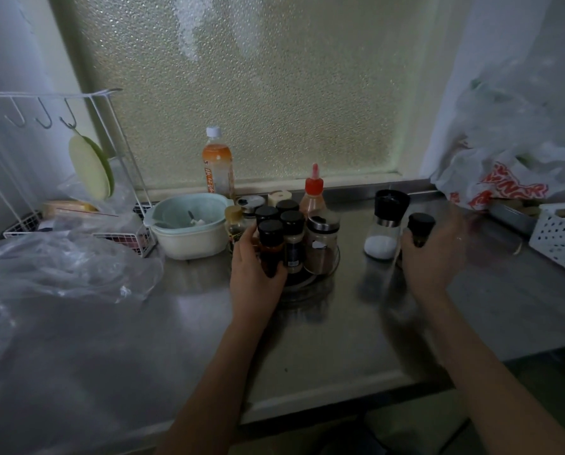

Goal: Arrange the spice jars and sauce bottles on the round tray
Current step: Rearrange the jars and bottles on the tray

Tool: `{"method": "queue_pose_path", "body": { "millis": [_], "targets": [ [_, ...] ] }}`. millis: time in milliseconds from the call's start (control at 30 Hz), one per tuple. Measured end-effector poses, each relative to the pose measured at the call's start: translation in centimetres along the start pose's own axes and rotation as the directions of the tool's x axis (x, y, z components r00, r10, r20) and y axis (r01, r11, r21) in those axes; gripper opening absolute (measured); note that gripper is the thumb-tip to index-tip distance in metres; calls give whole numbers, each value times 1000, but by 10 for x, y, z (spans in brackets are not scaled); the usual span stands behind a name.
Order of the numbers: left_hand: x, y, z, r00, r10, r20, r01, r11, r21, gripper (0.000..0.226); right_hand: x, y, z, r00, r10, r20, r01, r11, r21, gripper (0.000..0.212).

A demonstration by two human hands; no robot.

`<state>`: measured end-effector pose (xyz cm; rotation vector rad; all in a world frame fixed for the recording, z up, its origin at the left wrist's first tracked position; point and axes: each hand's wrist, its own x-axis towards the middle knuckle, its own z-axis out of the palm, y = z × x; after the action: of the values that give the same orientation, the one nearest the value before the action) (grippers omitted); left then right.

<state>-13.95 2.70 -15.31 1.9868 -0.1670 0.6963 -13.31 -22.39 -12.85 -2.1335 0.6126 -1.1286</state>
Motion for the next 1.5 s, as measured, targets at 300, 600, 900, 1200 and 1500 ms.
{"method": "queue_pose_path", "body": {
  "millis": [300, 600, 900, 1200, 1500],
  "targets": [
    [-1, -2, 3, 1000, -10, -15, 12, 991, 134, 65, -38, -20, -8, 996, 88, 24, -91, 935, 342, 42],
    [4, -2, -6, 957, -160, -243, 153, 987, -47, 46, -112, -73, 15, 891, -316, 326, 157, 888, 433, 38],
    [31, -20, -12, 941, -337, 25, 336, 925, -179, 45, -67, -58, 13, 958, -205, 203, 69, 847, 526, 34],
    [34, -27, -12, 942, -336, 14, 334, 930, -153, 23, 39, -16, 66, 949, 190, 253, -257, 929, 265, 83],
    [34, -29, -10, 952, -305, -14, 303, 950, -73, 13, 7, -41, 20, 991, 126, 42, -132, 909, 396, 65]
  ]
}}
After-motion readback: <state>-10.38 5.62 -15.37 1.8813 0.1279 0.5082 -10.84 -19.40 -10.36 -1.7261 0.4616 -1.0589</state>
